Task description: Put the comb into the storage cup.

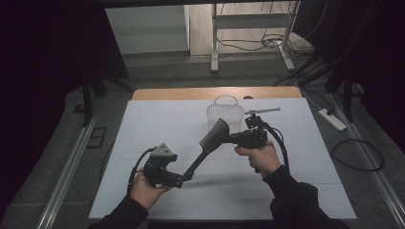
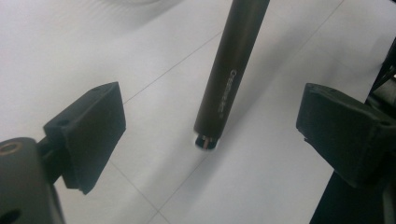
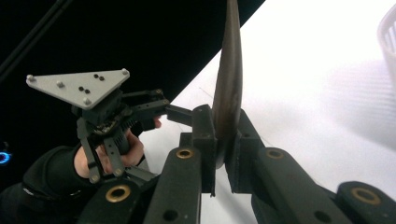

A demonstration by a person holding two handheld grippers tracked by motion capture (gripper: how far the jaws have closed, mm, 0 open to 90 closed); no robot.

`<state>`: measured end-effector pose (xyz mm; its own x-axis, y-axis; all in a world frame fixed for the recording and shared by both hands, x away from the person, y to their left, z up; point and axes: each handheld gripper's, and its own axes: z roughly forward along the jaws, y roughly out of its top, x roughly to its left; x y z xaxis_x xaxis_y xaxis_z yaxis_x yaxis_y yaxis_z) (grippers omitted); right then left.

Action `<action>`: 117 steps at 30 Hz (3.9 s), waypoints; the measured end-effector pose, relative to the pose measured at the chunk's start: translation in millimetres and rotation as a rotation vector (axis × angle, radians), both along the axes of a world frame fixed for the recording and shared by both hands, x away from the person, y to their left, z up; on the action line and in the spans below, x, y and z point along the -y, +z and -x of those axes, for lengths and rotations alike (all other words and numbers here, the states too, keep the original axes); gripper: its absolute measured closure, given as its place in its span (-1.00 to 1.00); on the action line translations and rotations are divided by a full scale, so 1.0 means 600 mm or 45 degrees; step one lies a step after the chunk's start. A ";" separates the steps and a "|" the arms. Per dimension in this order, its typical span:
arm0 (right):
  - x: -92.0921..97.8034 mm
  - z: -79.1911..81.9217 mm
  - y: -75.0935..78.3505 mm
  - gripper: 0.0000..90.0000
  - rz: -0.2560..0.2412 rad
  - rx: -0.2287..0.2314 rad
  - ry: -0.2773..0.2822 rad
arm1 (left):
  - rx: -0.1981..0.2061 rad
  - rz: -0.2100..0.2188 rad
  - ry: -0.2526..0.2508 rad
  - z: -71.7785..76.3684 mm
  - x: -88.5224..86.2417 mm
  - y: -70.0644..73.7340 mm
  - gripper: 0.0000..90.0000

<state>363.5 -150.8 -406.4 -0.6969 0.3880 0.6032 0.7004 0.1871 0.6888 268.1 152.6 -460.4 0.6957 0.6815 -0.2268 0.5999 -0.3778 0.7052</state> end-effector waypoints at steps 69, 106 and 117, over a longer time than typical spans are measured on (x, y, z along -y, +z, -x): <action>0.074 -0.025 0.052 0.86 0.054 0.178 -0.256 | 0.093 0.057 0.233 0.109 -0.150 0.000 -1.00; 0.095 -0.090 0.076 0.85 0.026 0.169 -0.382 | 0.103 -0.029 0.317 0.149 -0.179 0.001 -1.00; 0.097 -0.110 0.090 0.85 0.054 0.183 -0.456 | 0.095 -0.065 0.313 0.147 -0.174 0.000 -1.00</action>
